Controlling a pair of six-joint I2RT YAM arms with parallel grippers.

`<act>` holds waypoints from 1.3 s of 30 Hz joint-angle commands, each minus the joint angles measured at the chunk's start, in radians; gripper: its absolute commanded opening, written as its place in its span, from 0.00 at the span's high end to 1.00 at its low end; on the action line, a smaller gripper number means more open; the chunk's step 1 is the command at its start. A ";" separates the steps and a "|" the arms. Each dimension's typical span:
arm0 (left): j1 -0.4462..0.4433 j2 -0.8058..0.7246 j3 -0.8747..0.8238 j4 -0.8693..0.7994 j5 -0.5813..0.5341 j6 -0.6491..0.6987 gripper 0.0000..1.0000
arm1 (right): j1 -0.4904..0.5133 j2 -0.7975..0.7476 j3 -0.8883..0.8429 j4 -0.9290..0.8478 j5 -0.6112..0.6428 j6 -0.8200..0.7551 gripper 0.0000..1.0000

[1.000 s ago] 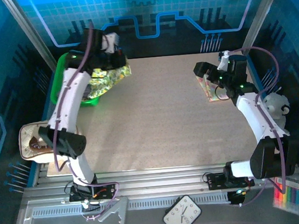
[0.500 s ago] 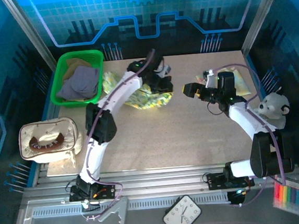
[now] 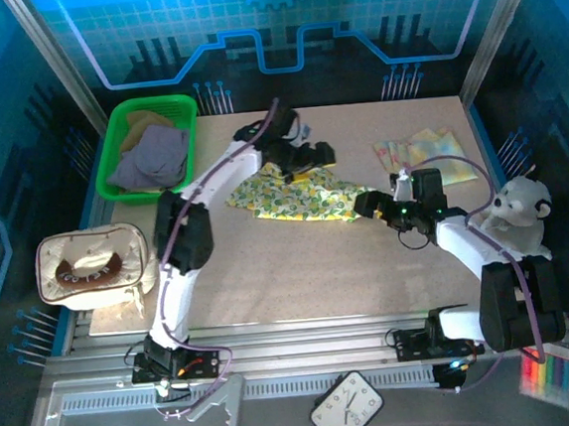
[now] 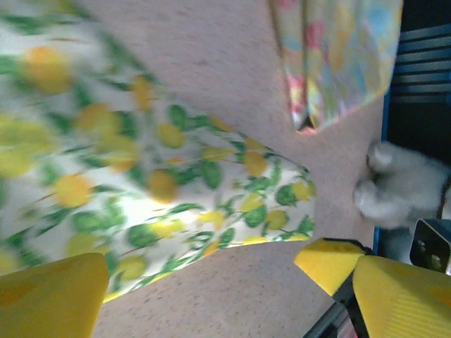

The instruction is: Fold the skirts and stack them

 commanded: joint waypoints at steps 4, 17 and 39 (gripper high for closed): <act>0.157 -0.283 -0.501 0.253 -0.108 -0.236 0.04 | -0.010 0.035 -0.033 -0.010 0.119 0.245 0.11; 0.225 -0.473 -0.816 0.346 -0.253 -0.386 0.01 | -0.004 0.225 -0.009 0.215 0.116 0.382 0.41; 0.101 -0.317 -0.932 0.716 -0.157 -0.724 0.03 | 0.055 -0.031 0.048 0.181 0.154 0.461 1.00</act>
